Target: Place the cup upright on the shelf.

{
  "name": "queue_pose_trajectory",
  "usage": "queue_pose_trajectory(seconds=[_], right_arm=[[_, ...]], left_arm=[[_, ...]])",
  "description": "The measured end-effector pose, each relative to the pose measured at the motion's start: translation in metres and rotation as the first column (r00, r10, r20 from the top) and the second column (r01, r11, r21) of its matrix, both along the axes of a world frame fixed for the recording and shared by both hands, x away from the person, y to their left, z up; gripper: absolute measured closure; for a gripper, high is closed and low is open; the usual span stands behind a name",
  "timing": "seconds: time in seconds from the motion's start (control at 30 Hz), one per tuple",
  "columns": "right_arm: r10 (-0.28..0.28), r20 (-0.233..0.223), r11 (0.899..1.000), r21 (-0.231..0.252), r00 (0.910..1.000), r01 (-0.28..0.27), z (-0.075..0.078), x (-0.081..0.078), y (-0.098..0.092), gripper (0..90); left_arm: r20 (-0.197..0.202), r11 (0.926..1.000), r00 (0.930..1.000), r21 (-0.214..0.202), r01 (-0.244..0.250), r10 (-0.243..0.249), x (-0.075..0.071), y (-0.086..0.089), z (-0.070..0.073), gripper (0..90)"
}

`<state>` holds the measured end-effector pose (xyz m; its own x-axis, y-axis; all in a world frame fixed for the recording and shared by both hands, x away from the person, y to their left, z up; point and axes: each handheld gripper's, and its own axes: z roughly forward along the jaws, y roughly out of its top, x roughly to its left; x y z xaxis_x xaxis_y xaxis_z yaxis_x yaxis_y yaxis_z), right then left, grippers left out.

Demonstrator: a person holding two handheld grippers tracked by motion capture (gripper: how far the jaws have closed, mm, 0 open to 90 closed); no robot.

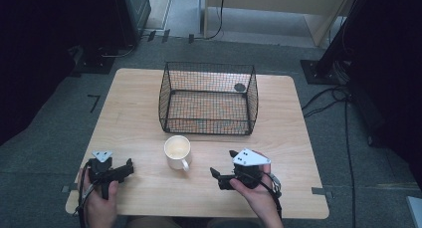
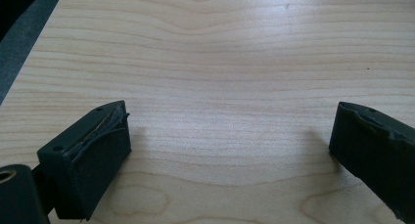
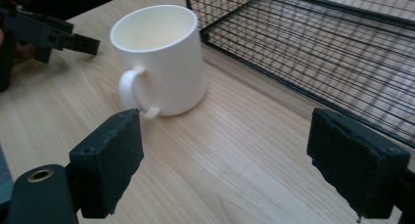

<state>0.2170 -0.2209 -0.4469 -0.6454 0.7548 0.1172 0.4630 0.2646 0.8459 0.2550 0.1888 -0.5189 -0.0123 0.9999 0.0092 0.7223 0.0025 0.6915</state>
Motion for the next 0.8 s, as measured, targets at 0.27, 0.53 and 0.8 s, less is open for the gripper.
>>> queue_pose_trajectory(seconds=[0.27, 0.53, 0.8], right_arm=[[0.054, -0.011, 0.998, 0.035, 0.9985, -0.053, 0.000, 0.002, 0.014, 17.4], [0.078, -0.013, 0.996, 0.037, 0.9969, -0.078, -0.001, 0.004, 0.031, 20.9], [0.094, -0.009, 0.995, 0.033, 0.9955, -0.094, -0.002, 0.006, 0.047, 30.6]], left_arm=[[0.000, 1.0000, 1.0000, 0.000, 0.000, 0.000, 0.000, 0.000, 0.000, 1.9], [0.000, 1.0000, 1.0000, 0.000, 0.004, -0.004, 0.000, 0.000, 0.000, 1.9], [-0.001, 1.0000, 1.0000, 0.000, 0.008, -0.008, 0.000, 0.000, 0.000, 1.9]])
